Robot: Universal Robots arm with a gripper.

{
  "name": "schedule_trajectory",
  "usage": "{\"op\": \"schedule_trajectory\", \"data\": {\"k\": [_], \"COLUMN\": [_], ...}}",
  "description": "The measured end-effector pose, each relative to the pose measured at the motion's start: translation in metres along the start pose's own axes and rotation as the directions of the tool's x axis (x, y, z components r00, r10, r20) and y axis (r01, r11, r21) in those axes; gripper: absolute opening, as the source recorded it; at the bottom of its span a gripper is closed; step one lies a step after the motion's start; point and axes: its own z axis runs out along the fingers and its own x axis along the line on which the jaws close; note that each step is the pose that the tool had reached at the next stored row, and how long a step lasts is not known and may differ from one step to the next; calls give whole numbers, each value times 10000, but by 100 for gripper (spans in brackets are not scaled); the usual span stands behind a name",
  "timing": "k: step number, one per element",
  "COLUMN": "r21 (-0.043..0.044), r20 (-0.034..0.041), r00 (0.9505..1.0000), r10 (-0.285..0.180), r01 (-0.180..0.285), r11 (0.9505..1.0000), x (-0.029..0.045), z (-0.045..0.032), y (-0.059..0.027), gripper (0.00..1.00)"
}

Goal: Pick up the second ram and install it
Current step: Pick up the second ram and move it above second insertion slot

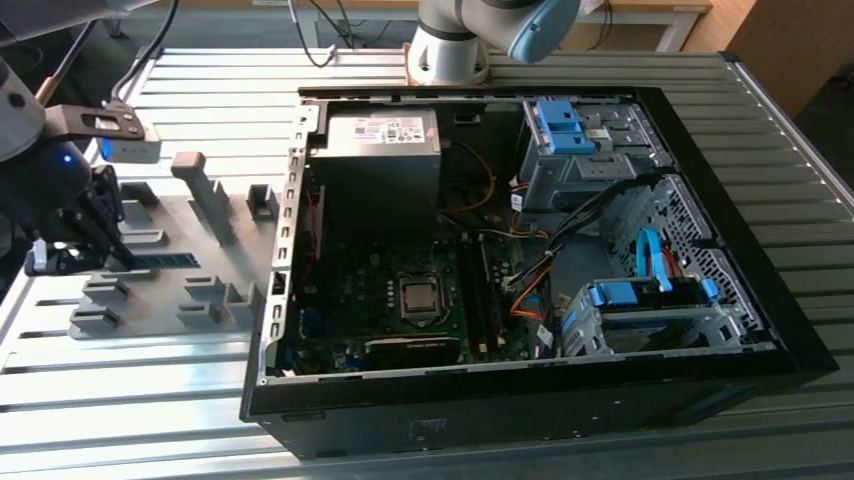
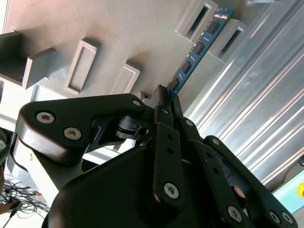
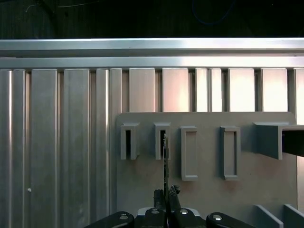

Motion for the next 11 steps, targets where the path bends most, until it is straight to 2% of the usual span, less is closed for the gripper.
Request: {"op": "schedule_trajectory", "data": {"k": [11], "r21": [-2], "r20": [-1], "r00": [10000], "r10": [-1], "r01": [1], "r11": [10000], "x": [0], "z": [-49], "y": [0], "gripper": [14]}}
